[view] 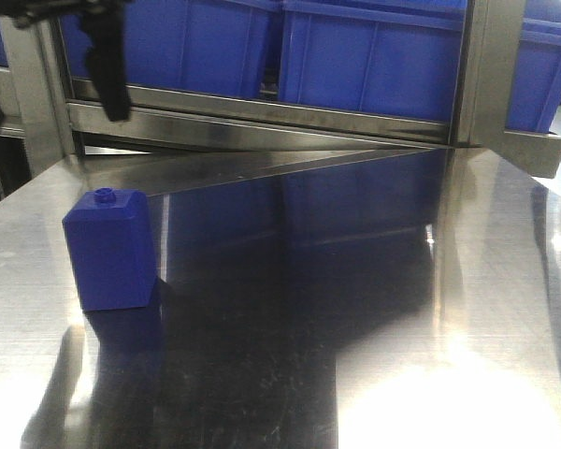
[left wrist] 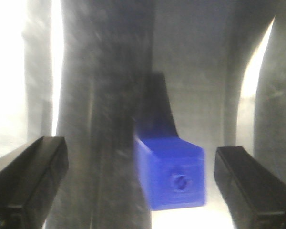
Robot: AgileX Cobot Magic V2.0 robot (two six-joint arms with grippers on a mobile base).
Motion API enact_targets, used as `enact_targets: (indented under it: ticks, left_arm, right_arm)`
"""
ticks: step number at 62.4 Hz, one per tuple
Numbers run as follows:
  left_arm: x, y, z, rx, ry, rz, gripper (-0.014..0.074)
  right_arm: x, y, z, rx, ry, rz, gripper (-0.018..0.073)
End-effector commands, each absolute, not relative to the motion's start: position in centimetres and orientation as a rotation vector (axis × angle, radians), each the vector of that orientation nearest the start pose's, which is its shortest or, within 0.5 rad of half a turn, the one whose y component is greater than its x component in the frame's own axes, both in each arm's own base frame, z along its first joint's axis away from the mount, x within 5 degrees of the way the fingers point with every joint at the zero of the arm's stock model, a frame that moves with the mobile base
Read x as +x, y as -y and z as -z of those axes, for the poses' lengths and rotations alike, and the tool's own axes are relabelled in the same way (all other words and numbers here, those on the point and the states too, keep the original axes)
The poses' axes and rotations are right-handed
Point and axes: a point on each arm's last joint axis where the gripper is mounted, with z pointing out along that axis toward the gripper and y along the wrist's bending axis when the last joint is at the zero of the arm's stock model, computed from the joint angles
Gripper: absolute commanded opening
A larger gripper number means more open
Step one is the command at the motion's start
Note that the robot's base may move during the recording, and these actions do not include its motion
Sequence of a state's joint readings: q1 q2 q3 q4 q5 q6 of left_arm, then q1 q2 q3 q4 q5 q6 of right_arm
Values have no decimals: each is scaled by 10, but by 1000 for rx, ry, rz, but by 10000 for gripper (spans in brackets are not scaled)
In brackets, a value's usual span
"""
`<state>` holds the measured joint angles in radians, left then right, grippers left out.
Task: Pick and sort blue part to right shelf
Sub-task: 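Move the left gripper over the remaining blue part, then lower the open left gripper around the blue part and close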
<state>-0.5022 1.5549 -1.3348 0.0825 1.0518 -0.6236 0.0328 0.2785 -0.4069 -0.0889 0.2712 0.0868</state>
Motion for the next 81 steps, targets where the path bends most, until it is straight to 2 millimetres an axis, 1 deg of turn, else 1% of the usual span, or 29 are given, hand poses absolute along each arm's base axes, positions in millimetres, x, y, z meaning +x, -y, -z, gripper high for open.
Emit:
enact_targets:
  ticks: [1, 9, 14, 20, 30, 41, 52, 63, 75, 81]
  left_arm:
    - [288, 155, -330, -159, -2763, 234, 690]
    - [296, 163, -323, -187, -2873, 206, 690]
    - [299, 165, -315, -200, -2932, 170, 690]
    - [302, 171, -308, -257, -2947, 164, 690]
    - [298, 181, -305, -217, -2961, 163, 690]
    - [297, 181, -303, -217, -2969, 156, 690]
    - [295, 182, -287, -214, -3019, 123, 690]
    - [290, 187, -278, -170, -3027, 96, 690]
    - [292, 190, -271, -168, -2996, 141, 690]
    - [293, 191, -266, -169, -3018, 118, 690]
  right_arm:
    - [70, 0, -325, -22, -1518, 8, 385]
    - [70, 0, -325, -22, -1518, 8, 385]
    - [70, 0, -325, -22, -1518, 8, 385]
    - [70, 0, -325, -22, -1518, 8, 385]
    - [70, 0, -325, -22, -1518, 8, 385]
    - [70, 0, -325, -22, -1518, 8, 385]
    - [70, 0, -325, -22, -1518, 8, 385]
    - [70, 0, -325, -22, -1518, 8, 385]
    - [70, 0, -325, -22, -1518, 8, 385]
    - [70, 0, -325, -22, -1518, 8, 385]
